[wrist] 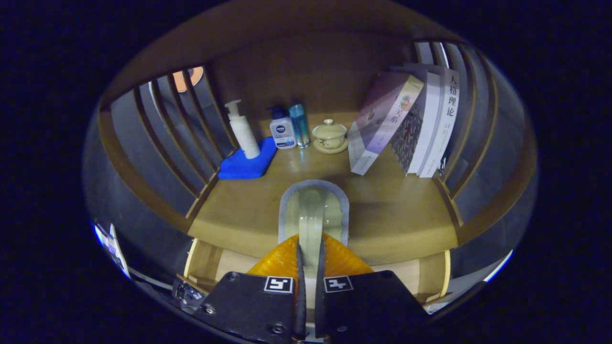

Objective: Pull open the drawer, take out the items inside it, and place them on the countertop above the cabinet.

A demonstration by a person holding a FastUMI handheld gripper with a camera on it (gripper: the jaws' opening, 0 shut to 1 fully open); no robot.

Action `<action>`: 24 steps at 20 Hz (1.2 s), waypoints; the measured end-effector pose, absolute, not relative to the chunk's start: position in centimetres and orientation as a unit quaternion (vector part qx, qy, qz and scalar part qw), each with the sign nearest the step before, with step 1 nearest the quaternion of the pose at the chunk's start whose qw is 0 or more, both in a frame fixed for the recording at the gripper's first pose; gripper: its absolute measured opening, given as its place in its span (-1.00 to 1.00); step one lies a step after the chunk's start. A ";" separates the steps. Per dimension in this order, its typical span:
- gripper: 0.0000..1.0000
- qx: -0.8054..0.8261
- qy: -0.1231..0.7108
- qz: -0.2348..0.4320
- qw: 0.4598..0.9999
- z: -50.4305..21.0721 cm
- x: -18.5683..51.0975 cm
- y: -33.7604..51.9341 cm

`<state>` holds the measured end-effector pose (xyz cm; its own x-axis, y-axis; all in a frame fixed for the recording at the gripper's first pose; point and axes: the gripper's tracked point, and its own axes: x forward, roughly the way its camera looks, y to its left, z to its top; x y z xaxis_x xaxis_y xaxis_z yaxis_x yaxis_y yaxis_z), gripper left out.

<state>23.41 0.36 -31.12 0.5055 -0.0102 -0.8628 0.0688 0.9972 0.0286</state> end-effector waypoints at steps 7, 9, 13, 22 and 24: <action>-0.79 0.018 0.514 -0.030 0.857 -31.9 27.6 0.2; -0.79 0.021 0.523 -0.033 0.851 -32.8 28.3 0.2; -0.79 0.017 0.547 -0.043 0.836 -34.9 29.0 -0.1; -0.65 -0.004 0.520 -0.073 0.851 -36.8 31.5 -0.8; -0.61 -0.006 0.509 -0.079 0.857 -37.2 32.0 -0.9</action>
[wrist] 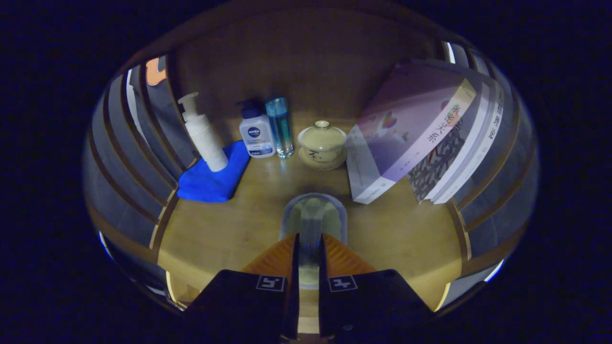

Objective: Pull open the drawer, take out the items inside it, and place them on the countertop above the cabinet.

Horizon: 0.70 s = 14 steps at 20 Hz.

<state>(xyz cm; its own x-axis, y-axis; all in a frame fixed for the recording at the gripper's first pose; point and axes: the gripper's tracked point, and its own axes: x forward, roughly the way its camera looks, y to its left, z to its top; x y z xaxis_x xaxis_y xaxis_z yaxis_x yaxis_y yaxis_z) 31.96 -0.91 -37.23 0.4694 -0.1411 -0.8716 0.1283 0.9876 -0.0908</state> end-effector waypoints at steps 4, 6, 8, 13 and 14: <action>-0.52 -0.038 0.497 -0.072 0.864 -38.0 32.1 -1.1; -0.35 -0.058 0.489 -0.074 0.867 -37.8 32.1 -1.3; -0.17 -0.063 0.477 -0.070 0.874 -37.3 31.9 -0.9; 0.26 -0.083 0.425 -0.039 0.900 -33.9 30.2 0.4; 0.34 -0.080 0.417 -0.036 0.905 -33.2 29.5 0.6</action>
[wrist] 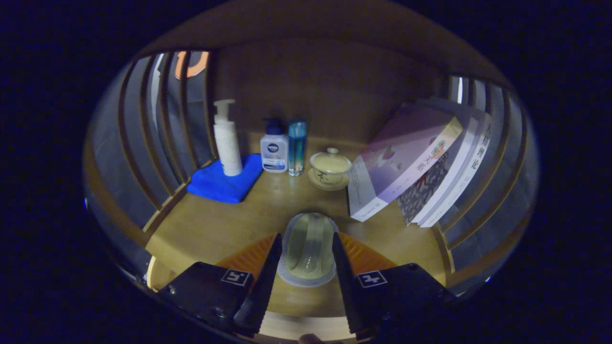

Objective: Pull open the drawer, take out the items inside it, and place them on the countertop above the cabinet.

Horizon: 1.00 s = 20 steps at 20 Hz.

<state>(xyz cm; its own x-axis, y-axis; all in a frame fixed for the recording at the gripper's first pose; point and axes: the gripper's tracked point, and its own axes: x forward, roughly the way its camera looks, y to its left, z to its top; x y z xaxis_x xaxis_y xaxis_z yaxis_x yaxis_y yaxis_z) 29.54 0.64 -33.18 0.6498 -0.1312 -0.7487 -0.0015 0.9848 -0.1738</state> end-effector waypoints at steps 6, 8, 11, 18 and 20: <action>0.38 -0.051 0.362 -0.026 0.930 -28.5 24.4 0.9; 0.39 -0.046 0.339 -0.020 0.940 -26.6 22.1 1.0; 0.66 -0.040 0.290 -0.005 0.956 -23.0 18.8 1.5; 0.85 -0.040 0.172 0.010 0.984 -12.9 11.4 1.4; 0.92 -0.044 0.131 0.009 0.990 -9.9 9.7 1.0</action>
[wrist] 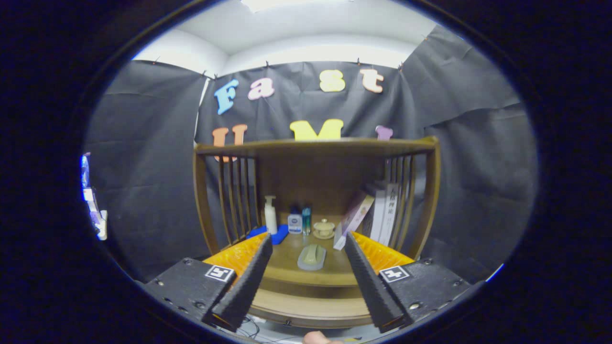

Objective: Pull open the drawer, take out the items inside it, and place them on the countertop above the cabinet.

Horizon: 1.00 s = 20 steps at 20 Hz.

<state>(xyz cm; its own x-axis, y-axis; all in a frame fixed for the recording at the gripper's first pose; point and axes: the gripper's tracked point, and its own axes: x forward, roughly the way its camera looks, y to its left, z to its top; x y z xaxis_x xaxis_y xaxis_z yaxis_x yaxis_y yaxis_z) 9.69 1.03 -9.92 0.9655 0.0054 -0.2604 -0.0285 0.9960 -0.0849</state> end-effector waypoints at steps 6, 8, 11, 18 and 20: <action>1.00 -0.057 0.069 0.005 0.996 -5.3 5.1 0.1; 1.00 -0.054 0.055 0.004 0.997 -4.1 3.6 -0.2; 1.00 -0.061 0.032 0.002 0.998 -2.1 1.3 -0.7; 1.00 -0.061 -0.001 -0.011 0.998 0.2 -1.3 -2.1; 1.00 -0.064 -0.010 -0.011 0.998 0.7 -2.1 -2.1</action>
<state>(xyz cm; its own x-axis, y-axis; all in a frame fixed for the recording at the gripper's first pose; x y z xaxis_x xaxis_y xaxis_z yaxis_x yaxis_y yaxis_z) -2.05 -2.11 0.65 0.9995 -0.0216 0.0216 0.0241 0.9916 -0.1272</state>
